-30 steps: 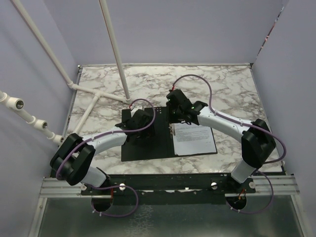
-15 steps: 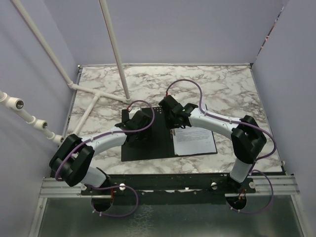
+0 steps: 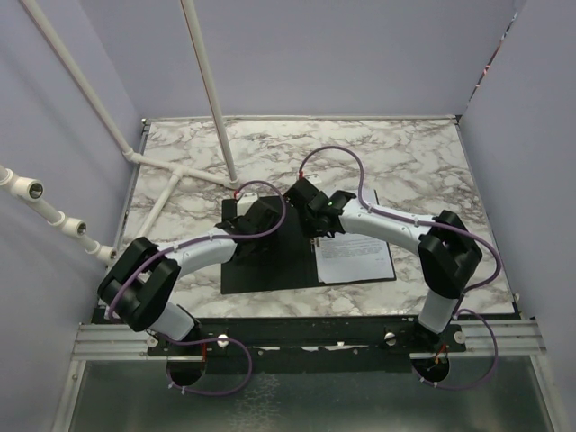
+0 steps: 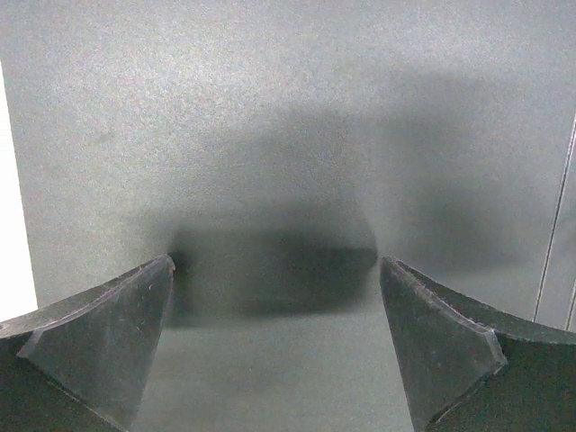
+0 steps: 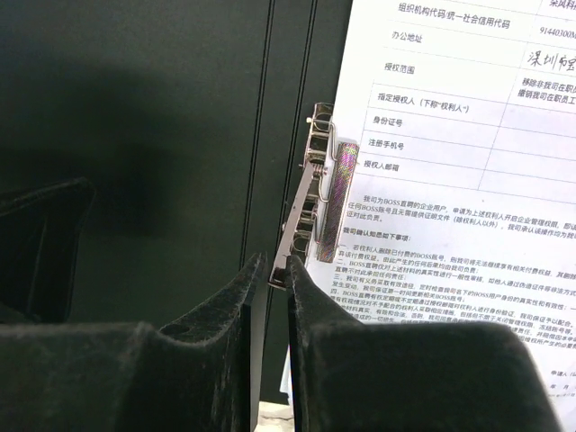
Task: Put the files into the folder
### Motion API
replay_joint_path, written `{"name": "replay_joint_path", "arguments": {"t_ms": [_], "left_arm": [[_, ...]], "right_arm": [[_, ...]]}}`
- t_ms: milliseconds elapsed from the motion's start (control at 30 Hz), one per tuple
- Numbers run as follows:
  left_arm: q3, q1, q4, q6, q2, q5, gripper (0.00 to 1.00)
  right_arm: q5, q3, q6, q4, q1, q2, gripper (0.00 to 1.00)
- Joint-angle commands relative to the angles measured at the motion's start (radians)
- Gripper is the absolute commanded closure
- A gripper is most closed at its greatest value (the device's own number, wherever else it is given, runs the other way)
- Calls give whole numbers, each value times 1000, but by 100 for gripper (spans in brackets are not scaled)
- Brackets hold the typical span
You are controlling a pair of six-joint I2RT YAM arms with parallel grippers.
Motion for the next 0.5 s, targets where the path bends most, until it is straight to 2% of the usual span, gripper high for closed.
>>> {"name": "replay_joint_path", "arguments": {"t_ms": [0,300,467], "left_arm": [[-27,-11,-48,-32,88,16,1],[-31,-21,-45,-38,142,23,1],[-50,-22,-25,-46,169,50,1]], "right_arm": [[45,11,0,-40,15,26,83],[56,-15,4,-43,22,29,89],[56,-56,12,-35,23,35,97]]}}
